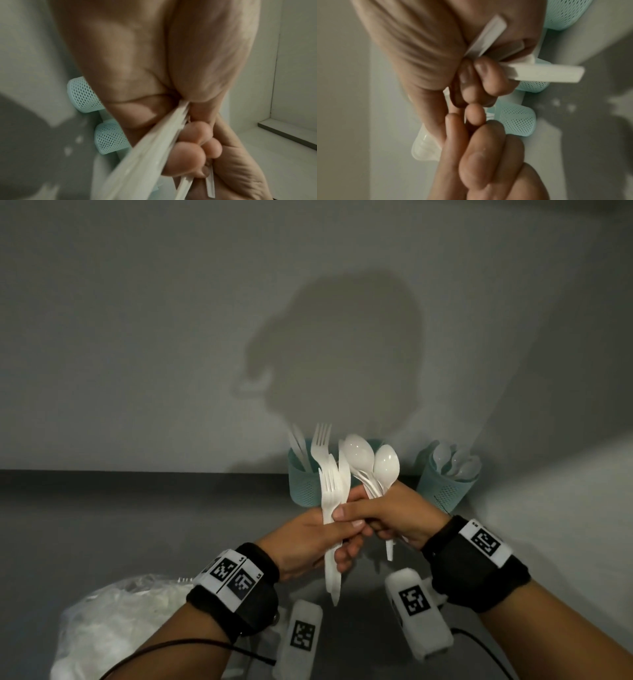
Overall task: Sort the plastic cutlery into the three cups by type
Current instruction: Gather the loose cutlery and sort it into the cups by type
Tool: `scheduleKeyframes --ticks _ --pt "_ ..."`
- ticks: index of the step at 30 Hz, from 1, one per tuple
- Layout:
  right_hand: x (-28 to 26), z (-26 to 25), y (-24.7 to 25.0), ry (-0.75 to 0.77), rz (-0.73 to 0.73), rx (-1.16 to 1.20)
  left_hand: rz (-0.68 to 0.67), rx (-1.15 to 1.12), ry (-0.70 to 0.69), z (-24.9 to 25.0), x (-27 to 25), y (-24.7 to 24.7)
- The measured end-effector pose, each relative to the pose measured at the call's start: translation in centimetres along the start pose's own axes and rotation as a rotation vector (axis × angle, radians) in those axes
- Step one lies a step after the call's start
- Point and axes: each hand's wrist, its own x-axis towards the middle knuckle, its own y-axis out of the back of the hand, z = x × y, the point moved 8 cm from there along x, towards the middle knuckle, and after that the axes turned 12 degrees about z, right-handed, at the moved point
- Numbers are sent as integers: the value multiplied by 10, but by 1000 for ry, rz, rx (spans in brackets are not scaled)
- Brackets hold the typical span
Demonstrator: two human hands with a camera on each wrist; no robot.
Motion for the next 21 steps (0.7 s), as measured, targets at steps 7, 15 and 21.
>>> scheduleKeyframes --ticks 7,15,21 --pt "1 -7 3 64 58 97 52 33 4 3 -6 9" --pt "28 -13 11 86 221 147 327 -64 -68 2 1 55" --pt "76 -69 41 193 476 236 488 -89 -64 -4 1 95"
